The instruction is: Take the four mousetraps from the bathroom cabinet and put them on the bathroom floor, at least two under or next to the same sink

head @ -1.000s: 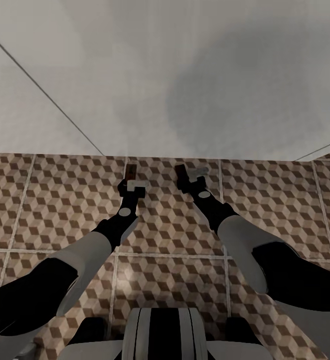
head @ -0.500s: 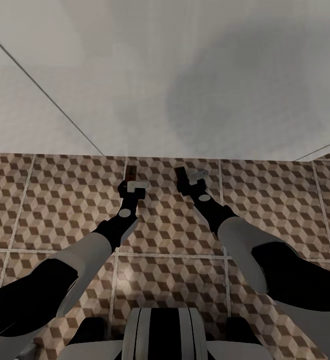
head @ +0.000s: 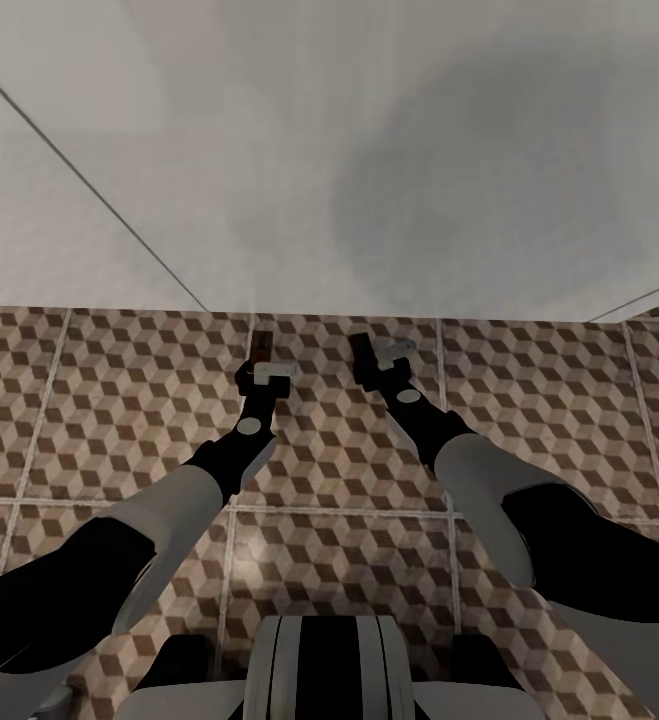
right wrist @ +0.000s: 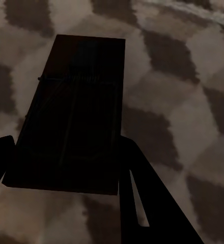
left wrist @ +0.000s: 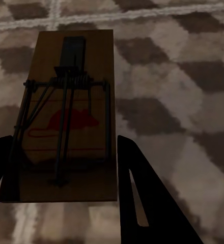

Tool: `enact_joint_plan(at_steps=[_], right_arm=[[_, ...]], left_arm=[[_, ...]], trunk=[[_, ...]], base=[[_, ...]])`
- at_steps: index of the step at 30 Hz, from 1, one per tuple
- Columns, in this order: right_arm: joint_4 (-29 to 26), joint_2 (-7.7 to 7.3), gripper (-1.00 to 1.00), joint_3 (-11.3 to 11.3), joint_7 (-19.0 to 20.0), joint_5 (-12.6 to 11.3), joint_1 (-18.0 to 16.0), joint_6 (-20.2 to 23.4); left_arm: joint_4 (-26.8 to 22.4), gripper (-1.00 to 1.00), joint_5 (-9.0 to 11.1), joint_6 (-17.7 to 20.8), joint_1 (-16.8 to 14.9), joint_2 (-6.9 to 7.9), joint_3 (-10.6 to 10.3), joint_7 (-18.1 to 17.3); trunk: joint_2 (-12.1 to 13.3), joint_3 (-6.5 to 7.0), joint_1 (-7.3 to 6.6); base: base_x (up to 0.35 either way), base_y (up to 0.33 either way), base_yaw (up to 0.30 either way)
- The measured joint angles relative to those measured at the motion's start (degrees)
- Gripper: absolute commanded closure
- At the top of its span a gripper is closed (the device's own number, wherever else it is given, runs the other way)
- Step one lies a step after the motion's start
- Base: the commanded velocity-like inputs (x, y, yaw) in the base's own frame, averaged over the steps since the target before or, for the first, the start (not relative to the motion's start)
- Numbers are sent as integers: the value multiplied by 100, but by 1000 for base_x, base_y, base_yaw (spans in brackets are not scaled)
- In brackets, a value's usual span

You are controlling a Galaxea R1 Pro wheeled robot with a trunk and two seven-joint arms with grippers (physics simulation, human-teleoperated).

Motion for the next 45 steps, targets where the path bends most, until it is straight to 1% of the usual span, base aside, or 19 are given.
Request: enact_joint_plan(at_steps=[19, 29, 45], right_arm=[[-6, 0, 100, 0, -35, 9, 0, -4], [-1, 0, 100, 0, -35, 9, 0, -4], [-1, 0, 100, 1, -35, 9, 0, -4]], left_arm=[[2, 100, 1, 1, 9, 1, -2, 0], [19, 100, 1, -3, 11, -2, -1, -3], [40, 100, -4, -12, 85, 0, -10, -5]], trunk=[[0, 0, 0], [0, 0, 0], [0, 0, 0]], base=[[0, 0, 0], [84, 0, 0], [3, 0, 0]])
